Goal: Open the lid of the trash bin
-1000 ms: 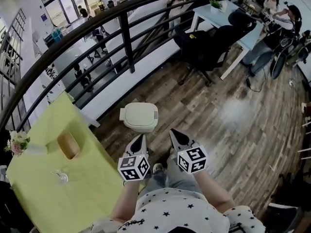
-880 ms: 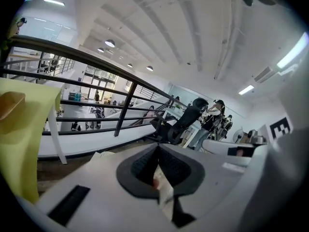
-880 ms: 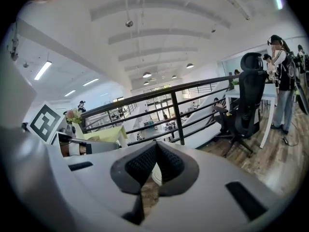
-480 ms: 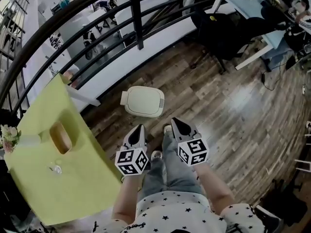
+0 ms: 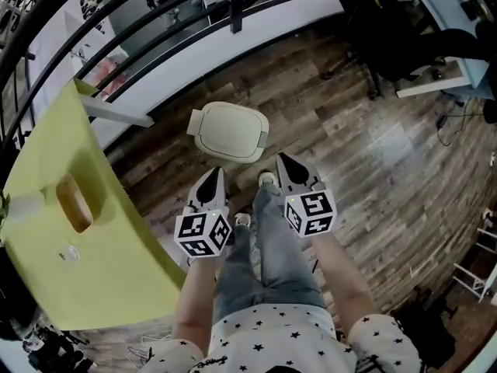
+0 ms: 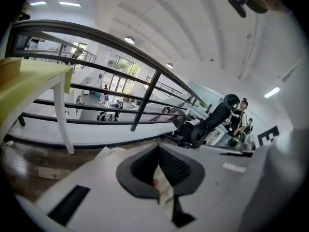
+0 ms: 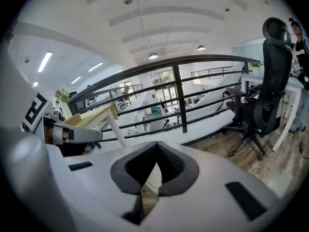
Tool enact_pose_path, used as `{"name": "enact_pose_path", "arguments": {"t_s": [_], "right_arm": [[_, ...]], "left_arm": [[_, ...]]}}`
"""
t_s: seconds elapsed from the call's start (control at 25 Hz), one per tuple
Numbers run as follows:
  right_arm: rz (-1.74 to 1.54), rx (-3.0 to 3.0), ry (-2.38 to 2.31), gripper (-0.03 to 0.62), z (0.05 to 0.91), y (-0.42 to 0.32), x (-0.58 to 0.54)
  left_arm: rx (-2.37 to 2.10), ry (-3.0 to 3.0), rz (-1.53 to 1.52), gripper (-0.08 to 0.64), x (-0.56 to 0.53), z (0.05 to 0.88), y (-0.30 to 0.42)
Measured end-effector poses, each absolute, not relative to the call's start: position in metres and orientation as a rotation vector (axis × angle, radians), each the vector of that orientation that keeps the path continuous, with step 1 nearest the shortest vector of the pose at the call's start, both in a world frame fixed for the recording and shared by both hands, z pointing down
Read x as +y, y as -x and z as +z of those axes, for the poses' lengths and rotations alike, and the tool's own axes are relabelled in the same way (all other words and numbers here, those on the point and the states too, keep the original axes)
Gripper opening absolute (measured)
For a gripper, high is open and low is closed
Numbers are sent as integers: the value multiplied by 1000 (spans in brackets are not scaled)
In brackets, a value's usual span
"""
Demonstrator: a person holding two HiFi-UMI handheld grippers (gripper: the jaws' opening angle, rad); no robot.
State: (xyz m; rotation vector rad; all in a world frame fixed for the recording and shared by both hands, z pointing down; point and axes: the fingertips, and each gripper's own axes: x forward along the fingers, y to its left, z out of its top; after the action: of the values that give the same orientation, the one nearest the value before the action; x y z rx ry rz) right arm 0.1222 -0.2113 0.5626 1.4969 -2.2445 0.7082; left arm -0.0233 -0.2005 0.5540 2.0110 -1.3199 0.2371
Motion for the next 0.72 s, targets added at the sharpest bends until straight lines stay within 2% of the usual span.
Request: {"name": "enact_pose_path", "arguments": {"t_s": [0.72], "right_arm": [[772, -2081, -1256, -6, 767, -118, -249]], "left_arm": [[-1370, -1866, 345, 12, -219, 686, 32]]}}
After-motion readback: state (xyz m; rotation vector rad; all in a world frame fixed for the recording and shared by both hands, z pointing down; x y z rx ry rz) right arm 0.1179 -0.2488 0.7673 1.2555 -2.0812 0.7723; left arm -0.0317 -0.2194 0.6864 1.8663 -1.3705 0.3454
